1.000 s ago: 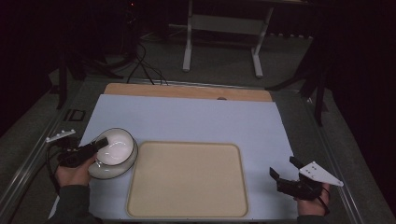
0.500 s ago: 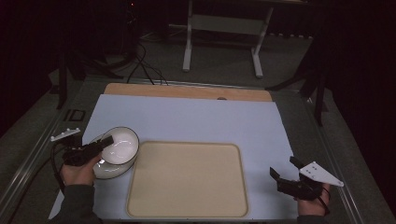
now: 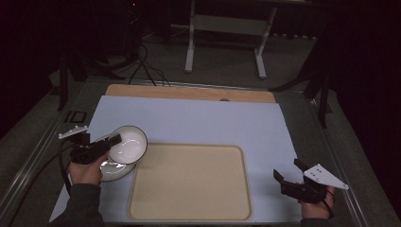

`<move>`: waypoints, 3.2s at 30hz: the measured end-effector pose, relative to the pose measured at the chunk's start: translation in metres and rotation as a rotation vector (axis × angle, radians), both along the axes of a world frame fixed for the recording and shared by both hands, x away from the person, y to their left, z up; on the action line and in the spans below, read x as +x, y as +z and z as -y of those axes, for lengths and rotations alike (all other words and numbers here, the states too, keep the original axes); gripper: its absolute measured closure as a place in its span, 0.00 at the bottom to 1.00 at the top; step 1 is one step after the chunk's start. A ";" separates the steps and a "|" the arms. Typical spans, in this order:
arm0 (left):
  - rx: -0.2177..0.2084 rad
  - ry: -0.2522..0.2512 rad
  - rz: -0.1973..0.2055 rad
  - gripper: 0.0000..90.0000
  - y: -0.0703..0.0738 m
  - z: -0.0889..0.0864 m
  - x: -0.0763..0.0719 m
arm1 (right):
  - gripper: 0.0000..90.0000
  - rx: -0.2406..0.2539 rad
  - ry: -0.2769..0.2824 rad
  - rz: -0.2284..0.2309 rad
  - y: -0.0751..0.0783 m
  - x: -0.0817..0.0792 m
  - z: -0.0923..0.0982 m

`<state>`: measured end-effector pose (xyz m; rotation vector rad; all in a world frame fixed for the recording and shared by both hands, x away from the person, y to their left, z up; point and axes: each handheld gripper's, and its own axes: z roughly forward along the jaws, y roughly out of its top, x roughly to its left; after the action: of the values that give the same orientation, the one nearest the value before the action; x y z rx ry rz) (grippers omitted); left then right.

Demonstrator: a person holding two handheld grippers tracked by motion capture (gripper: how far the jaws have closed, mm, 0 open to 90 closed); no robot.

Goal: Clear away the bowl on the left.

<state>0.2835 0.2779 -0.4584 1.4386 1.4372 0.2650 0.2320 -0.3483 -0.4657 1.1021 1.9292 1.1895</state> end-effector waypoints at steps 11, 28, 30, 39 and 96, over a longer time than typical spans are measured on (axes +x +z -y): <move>0.009 -0.021 0.006 0.86 0.000 0.013 0.005 | 0.15 0.001 -0.001 0.006 0.000 0.000 0.001; 0.018 -0.072 0.004 0.85 -0.005 0.030 0.005 | 0.15 -0.003 0.010 0.007 0.000 0.000 0.001; 0.016 -0.075 0.005 0.85 -0.005 0.032 0.005 | 0.15 -0.003 0.012 0.007 0.000 0.000 0.001; 0.019 -0.105 0.010 0.85 -0.008 0.040 0.004 | 0.15 -0.003 0.014 0.008 0.000 0.000 0.001; 0.019 -0.224 -0.017 0.85 -0.022 0.100 0.009 | 0.15 -0.002 0.012 0.009 0.001 0.000 0.001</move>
<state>0.2920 0.1776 -0.4801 1.6054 1.2760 0.1259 0.2320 -0.3490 -0.4651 1.0837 1.9328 1.1968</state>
